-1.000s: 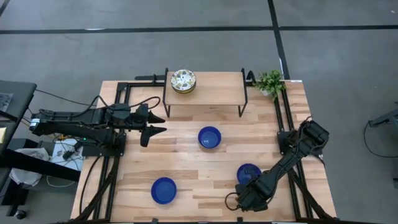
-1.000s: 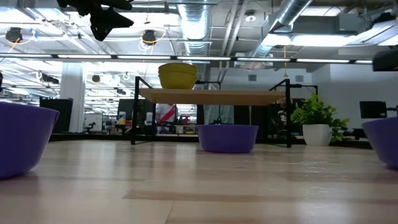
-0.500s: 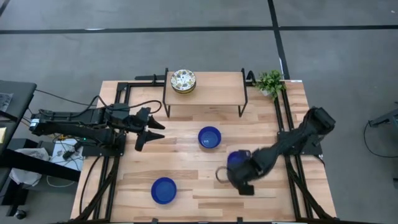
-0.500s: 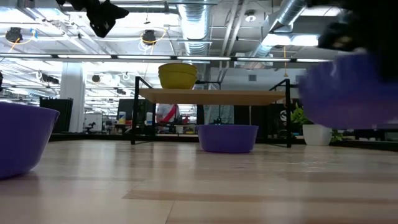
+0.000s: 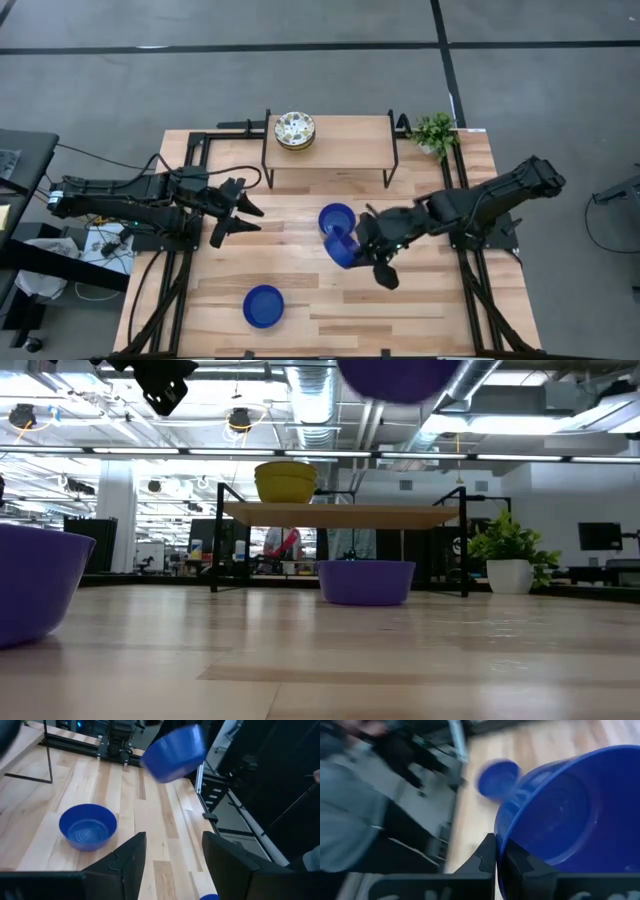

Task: Pick & Place Mini bowls
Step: Put the bottom right blue bowl on the shelf

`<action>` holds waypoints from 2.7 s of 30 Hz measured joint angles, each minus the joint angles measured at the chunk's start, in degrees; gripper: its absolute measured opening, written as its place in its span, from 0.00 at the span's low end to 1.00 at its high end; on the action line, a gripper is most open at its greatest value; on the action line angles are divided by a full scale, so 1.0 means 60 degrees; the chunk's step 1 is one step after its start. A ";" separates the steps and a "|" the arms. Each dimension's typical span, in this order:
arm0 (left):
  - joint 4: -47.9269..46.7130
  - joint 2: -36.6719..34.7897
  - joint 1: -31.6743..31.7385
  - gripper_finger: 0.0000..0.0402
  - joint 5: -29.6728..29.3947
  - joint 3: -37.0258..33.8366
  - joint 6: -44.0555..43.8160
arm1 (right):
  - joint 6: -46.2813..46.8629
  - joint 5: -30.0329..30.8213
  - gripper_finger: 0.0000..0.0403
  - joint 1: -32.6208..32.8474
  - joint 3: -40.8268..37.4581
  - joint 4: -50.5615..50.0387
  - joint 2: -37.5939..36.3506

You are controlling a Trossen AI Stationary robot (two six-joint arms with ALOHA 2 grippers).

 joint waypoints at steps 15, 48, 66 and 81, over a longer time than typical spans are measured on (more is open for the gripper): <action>0.0003 0.0011 0.0000 0.48 0.0003 0.0000 -0.0004 | -0.0282 0.1922 0.00 -0.0930 0.0017 -0.2289 -0.0429; -0.0006 0.0802 0.0000 0.48 0.0003 -0.0004 -0.0113 | -0.9290 0.2919 0.00 -0.6546 0.7983 -0.9977 0.4987; 0.0050 0.0822 0.0004 0.48 -0.0067 -0.0004 -0.0110 | -0.9658 0.2522 0.00 -0.7334 0.8018 -0.9631 0.6051; 0.0047 0.0823 0.0004 0.48 -0.0070 -0.0004 -0.0113 | -0.9731 0.2380 0.00 -0.7345 0.8014 -0.9837 0.6401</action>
